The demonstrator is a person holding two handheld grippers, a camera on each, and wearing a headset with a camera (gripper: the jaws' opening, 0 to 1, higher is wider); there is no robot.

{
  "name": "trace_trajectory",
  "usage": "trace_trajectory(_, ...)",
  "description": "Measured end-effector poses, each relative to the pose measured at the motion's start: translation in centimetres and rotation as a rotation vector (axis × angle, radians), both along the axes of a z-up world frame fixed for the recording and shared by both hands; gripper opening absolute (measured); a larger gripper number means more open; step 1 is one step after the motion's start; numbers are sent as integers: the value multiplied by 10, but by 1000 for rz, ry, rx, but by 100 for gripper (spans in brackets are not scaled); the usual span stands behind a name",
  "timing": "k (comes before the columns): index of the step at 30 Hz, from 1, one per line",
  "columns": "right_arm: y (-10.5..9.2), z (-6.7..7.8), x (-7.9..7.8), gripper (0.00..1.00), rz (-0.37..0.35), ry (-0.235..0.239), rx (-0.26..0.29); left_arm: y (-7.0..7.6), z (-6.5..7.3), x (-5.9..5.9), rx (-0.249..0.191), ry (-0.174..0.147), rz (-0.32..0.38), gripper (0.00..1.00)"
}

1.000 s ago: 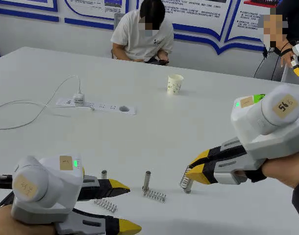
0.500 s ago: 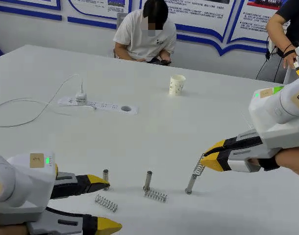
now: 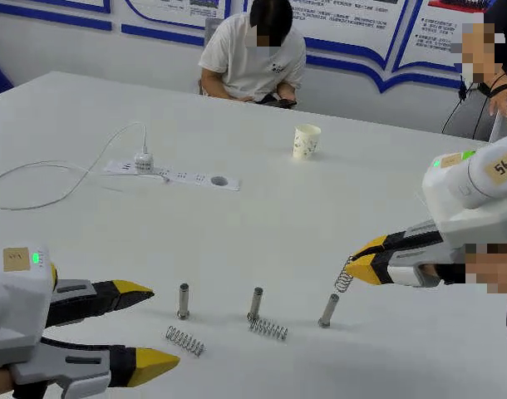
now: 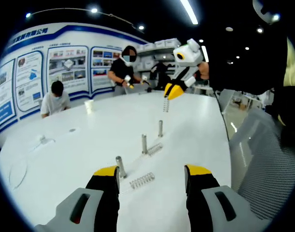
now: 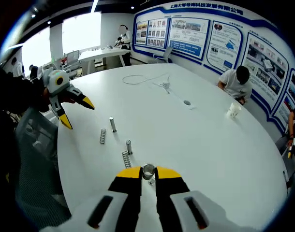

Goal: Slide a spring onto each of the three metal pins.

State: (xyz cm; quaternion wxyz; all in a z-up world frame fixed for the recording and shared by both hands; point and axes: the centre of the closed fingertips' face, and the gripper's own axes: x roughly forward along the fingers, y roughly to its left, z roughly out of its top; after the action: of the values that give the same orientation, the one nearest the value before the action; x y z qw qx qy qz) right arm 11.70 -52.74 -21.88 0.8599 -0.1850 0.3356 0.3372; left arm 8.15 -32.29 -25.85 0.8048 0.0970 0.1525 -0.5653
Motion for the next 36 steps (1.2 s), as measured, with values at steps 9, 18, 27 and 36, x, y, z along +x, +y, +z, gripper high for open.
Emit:
trace_trajectory(9, -7, -17, 10, 11, -22, 27, -3, 10, 1, 5, -20, 9, 53, 57)
trace_trajectory(18, -9, -27, 13, 11, -35, 42, -3, 13, -2, 5, -34, 20, 78, 58)
trace_trajectory(27, -10, -35, 15, 11, -48, 55, 4, 12, -2, 4, -35, 27, 79, 58)
trace_trajectory(36, -10, -50, 17, 11, -48, 78, -7, 11, -4, 3, -30, 34, 73, 57)
